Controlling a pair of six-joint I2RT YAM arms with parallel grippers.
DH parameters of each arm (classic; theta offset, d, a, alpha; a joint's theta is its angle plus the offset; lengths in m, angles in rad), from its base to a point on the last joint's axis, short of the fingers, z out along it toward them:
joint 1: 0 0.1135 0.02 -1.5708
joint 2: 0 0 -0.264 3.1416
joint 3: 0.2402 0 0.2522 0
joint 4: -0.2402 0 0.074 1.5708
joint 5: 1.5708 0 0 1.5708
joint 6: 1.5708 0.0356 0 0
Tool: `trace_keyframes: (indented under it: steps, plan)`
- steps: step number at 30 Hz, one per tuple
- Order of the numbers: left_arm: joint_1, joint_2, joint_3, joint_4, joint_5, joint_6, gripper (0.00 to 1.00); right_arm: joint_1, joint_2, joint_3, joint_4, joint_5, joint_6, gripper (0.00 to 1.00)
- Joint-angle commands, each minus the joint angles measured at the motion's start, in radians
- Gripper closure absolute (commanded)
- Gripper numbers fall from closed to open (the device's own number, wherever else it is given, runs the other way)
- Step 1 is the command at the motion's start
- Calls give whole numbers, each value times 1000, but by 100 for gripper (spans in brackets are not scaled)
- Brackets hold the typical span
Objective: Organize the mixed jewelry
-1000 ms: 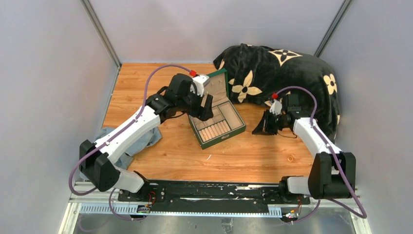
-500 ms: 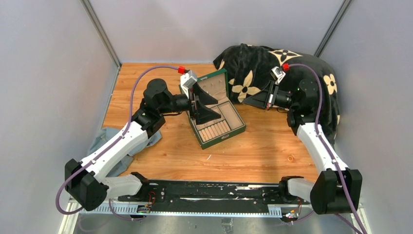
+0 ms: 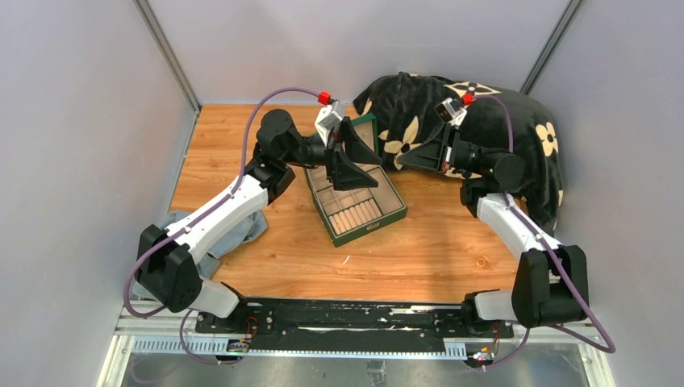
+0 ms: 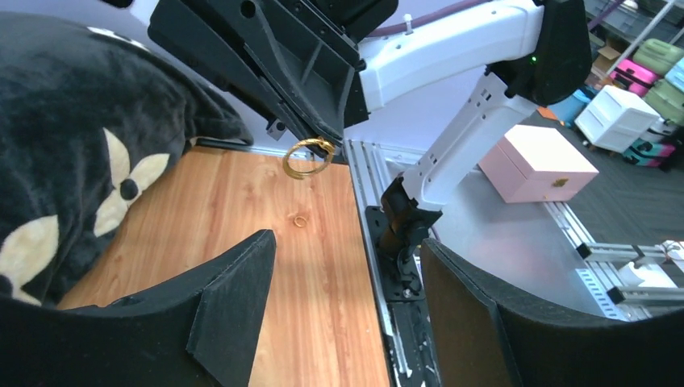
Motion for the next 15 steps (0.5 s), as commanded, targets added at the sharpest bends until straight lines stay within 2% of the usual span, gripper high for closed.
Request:
trace_keyframes:
  steps: [1,6,10,12,15]
  plan:
    - [8,6,32,64,68,1,29,51,10,21,230,4,137,100]
    - [11,29,45,91,112,2,28,78,36,44,235,-9,146,100]
    - [18,76,64,228,145,-115,29,103,46,57,236,-25,144,100]
    - [17,119,60,465,173,-308,32,107,46,61,236,-31,144,100]
    - [26,229,69,1025,168,-772,35,111,44,55,235,-35,144,100]
